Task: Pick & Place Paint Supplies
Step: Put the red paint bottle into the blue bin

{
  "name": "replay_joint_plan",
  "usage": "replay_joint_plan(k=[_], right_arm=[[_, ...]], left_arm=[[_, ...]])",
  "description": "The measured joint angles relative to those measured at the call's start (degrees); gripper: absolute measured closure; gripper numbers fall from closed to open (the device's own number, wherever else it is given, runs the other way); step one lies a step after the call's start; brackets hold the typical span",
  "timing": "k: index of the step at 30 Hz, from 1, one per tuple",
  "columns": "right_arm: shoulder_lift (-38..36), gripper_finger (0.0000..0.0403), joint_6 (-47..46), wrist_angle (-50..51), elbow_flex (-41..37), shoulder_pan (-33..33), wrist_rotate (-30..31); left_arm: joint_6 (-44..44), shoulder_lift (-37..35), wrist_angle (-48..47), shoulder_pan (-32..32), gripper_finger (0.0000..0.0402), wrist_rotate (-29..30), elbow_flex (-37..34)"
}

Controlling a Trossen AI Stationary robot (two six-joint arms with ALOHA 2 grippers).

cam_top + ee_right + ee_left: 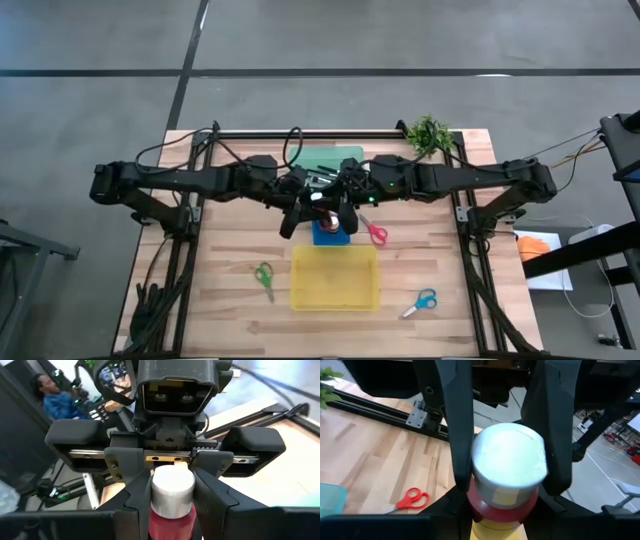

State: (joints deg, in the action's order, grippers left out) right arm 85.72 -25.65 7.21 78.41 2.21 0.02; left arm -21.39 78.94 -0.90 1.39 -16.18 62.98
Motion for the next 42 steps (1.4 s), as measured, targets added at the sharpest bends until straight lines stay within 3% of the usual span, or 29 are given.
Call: replay_joint_plan(k=[3, 8, 12, 17, 21, 26, 30, 42], right_arm=[[-0.20, 0.0281, 0.02, 3.06, 0.71, -0.08, -2.74], [-0.84, 0.0171, 5.20, 13.69, 4.14, 0.12, -9.98], [-0.58, 0.0136, 11.66, 19.02, 6.82, 0.14, -12.80], [-0.71, 0.0159, 15.82, 19.95, 9.95, -0.24, -17.69], [0.42, 0.0195, 17.11, 20.07, 12.00, -0.45, -18.33], [2.47, 0.0231, 17.03, 19.88, 13.32, -0.38, -18.54], [3.40, 0.0249, 15.28, 19.99, 13.53, -0.40, -19.41], [6.06, 0.0255, 12.73, 16.07, 14.03, -0.93, -24.81]], left_arm=[[0.05, 0.19, -0.20, 0.03, 0.0270, -2.97, 0.00], [0.11, -0.03, -1.60, 0.15, 0.0270, -18.61, 0.02], [-1.46, 0.06, -2.60, 0.49, 0.0270, -26.26, -0.09], [-4.40, 0.40, -1.37, 1.11, 0.0270, -33.01, -0.09], [-6.20, 1.72, -0.34, 1.44, 0.0270, -34.29, 0.07], [-6.55, 2.77, 2.41, 1.42, 0.0270, -33.63, 0.09], [-5.71, 2.77, 2.41, 1.67, 0.0270, -28.11, 0.09], [-5.50, 2.77, 2.98, 1.60, 0.0270, -29.90, 0.11]])
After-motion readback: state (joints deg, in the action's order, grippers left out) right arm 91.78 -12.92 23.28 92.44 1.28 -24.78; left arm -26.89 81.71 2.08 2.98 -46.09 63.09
